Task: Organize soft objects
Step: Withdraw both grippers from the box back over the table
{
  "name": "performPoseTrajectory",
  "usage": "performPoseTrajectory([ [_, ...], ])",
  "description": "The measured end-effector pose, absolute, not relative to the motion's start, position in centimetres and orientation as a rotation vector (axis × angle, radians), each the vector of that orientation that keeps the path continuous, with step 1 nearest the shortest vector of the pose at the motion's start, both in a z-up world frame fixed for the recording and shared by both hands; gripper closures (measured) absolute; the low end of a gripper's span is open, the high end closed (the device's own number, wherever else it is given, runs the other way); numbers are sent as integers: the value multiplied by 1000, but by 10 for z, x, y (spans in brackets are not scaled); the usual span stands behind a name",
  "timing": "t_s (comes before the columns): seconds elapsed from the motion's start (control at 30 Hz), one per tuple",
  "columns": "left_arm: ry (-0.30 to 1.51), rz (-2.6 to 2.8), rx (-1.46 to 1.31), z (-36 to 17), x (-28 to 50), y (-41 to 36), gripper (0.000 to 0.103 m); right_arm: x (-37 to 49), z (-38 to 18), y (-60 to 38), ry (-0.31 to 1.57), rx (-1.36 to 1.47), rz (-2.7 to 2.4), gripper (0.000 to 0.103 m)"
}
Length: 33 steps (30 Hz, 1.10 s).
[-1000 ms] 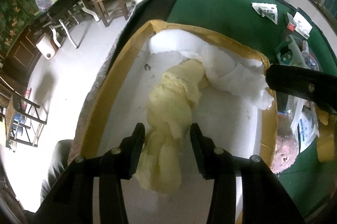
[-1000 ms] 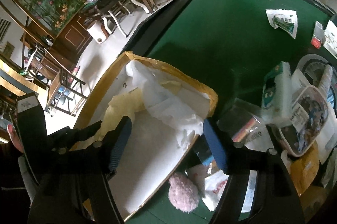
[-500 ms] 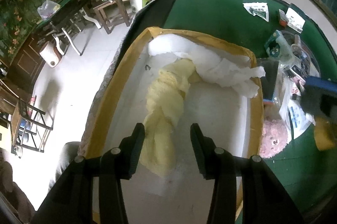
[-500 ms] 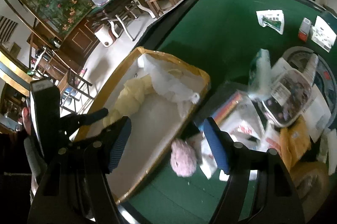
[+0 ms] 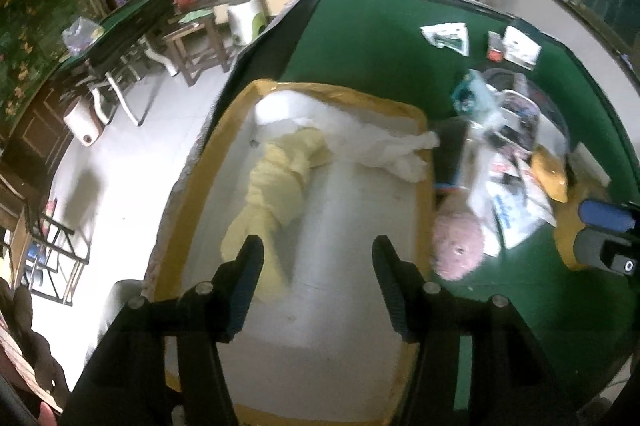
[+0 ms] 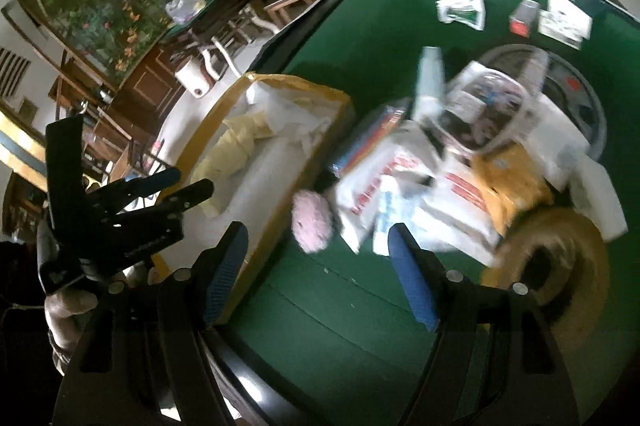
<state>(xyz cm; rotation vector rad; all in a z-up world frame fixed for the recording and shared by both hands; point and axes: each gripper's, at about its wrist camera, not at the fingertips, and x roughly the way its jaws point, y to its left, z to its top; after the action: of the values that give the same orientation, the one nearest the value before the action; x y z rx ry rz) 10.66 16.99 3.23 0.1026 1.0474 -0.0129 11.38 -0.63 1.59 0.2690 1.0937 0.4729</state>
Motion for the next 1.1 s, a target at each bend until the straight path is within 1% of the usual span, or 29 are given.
performPoseTrajectory([
  [0.17, 1046, -96, 141, 34, 95, 146, 44, 88, 14, -36, 1061, 332, 423, 30],
  [0.43, 1044, -168, 188, 33, 78, 118, 44, 74, 1, -66, 1085, 379, 344, 30],
  [1.1, 1067, -235, 234, 24, 70, 87, 44, 66, 8, -90, 1080, 366, 280, 30],
])
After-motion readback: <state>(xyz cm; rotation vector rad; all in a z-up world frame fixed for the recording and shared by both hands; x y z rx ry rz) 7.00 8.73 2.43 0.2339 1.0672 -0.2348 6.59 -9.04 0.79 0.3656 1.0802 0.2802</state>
